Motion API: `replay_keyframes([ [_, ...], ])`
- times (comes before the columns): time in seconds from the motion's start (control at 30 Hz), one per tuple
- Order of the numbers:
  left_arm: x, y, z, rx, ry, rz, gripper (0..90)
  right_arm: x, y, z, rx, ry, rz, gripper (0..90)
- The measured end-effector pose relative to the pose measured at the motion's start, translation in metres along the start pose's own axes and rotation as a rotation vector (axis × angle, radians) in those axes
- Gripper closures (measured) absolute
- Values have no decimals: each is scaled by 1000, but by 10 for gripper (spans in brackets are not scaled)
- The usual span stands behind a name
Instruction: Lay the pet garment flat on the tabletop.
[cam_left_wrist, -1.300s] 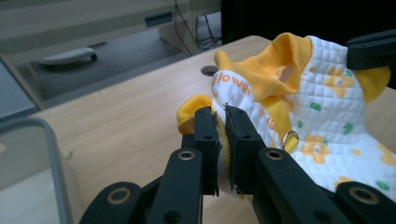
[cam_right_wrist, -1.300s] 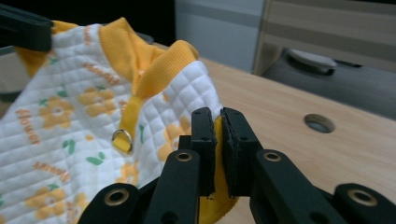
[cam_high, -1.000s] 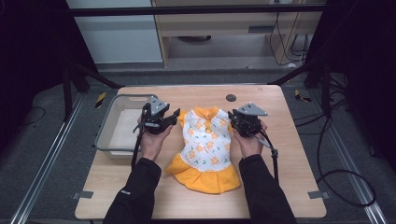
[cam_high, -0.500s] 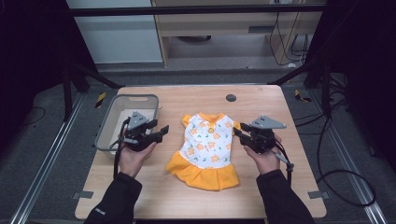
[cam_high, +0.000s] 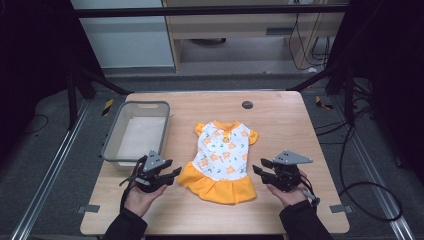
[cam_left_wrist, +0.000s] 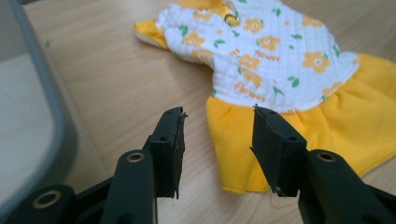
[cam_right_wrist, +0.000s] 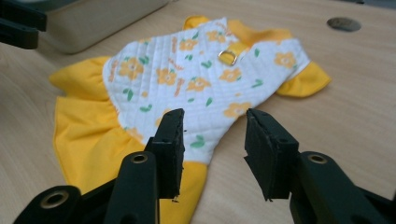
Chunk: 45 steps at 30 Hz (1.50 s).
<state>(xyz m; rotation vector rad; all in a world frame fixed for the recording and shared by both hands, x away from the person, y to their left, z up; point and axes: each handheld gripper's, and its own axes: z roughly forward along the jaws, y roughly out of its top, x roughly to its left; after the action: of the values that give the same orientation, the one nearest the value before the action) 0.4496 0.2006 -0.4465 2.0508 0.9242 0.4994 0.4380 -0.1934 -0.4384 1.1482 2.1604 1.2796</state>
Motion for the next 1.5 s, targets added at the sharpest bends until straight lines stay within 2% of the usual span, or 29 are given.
replay_keyframes([
  [0.1,-4,-5,10,44,-5,7,556,4,-14,4,32,21,8,561],
  [0.23,-6,-8,18,69,-11,7,569,9,-29,14,85,39,11,560],
  [0.33,-3,-13,29,117,-8,7,585,13,-37,25,135,58,8,558],
  [0.47,0,-16,37,179,-19,9,645,17,-42,32,171,57,-6,565],
  [0.57,0,-17,38,210,-53,-7,768,16,-44,35,192,57,-4,599],
  [0.63,-2,-17,39,224,-58,-7,811,16,-46,36,216,62,9,635],
  [0.77,-6,-18,42,247,-56,6,844,16,-47,38,235,66,2,730],
  [0.9,-9,-18,40,252,-66,4,852,14,-46,37,256,66,6,864],
  [1.03,-16,-22,32,252,-102,-10,853,11,-42,31,248,63,5,874],
  [1.17,-29,-28,23,258,-143,-3,852,1,-39,21,218,47,24,872],
  [1.23,-38,-28,20,256,-160,16,851,-4,-40,18,215,25,32,869],
  [1.3,-44,-29,21,257,-159,33,847,-6,-42,17,233,4,22,867],
  [1.4,-51,-32,22,254,-128,71,811,-5,-44,19,262,2,14,842],
  [1.47,-50,-31,17,218,-121,72,724,-5,-43,18,254,-3,4,820],
  [1.5,-49,-30,14,197,-118,71,692,-5,-42,15,232,3,7,800],
])
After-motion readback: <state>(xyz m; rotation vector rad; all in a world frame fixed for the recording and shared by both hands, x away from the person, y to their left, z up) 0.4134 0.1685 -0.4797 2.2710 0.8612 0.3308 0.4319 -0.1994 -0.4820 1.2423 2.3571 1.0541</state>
